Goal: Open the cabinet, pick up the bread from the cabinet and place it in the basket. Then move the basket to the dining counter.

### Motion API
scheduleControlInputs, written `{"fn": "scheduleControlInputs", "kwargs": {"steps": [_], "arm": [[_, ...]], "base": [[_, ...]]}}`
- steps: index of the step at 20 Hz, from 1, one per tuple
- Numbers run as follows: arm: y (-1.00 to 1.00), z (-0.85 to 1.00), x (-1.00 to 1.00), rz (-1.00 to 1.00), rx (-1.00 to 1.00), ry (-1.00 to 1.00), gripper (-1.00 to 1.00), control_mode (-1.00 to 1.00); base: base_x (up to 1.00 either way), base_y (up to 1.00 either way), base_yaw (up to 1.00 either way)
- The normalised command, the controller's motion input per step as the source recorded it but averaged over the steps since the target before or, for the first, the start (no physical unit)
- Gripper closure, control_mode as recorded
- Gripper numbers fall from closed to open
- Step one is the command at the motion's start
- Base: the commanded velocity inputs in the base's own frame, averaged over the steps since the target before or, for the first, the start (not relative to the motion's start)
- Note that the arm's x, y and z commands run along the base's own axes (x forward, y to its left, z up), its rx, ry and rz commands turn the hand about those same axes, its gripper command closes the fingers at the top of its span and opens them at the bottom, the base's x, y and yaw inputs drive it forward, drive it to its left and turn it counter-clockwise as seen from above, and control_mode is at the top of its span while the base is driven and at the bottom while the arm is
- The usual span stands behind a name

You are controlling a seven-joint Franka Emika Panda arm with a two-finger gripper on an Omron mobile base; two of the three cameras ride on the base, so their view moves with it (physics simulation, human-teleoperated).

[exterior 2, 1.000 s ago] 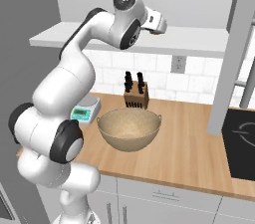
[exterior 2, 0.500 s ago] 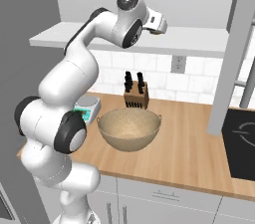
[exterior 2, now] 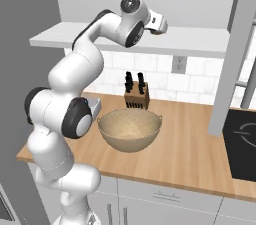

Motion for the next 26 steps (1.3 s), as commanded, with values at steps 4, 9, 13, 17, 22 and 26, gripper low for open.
{"fn": "scheduleControlInputs", "kwargs": {"steps": [4, 9, 13, 17, 22, 26], "arm": [[-0.15, 0.0, 0.27, 0.0, 0.0, 0.0, -1.0, -1.0], [-0.14, 0.0, 0.21, -0.01, 0.0, 0.0, -1.0, -1.0], [-0.11, 0.0, 0.26, -0.02, 0.0, 0.0, -1.0, -1.0], [-0.09, -0.06, 0.31, -0.01, 0.0, 0.0, -1.0, -1.0], [-0.18, 0.0, 0.18, 0.0, 0.0, 0.0, -1.0, -1.0], [-0.23, -0.05, 0.18, 0.0, 0.0, 0.0, -1.0, -1.0]], "base": [[0.0, 0.0, 0.0], [0.0, 0.0, 0.0], [0.0, 0.0, 0.0], [0.0, 0.0, 0.0], [0.0, 0.0, 0.0], [0.0, 0.0, 0.0]]}}
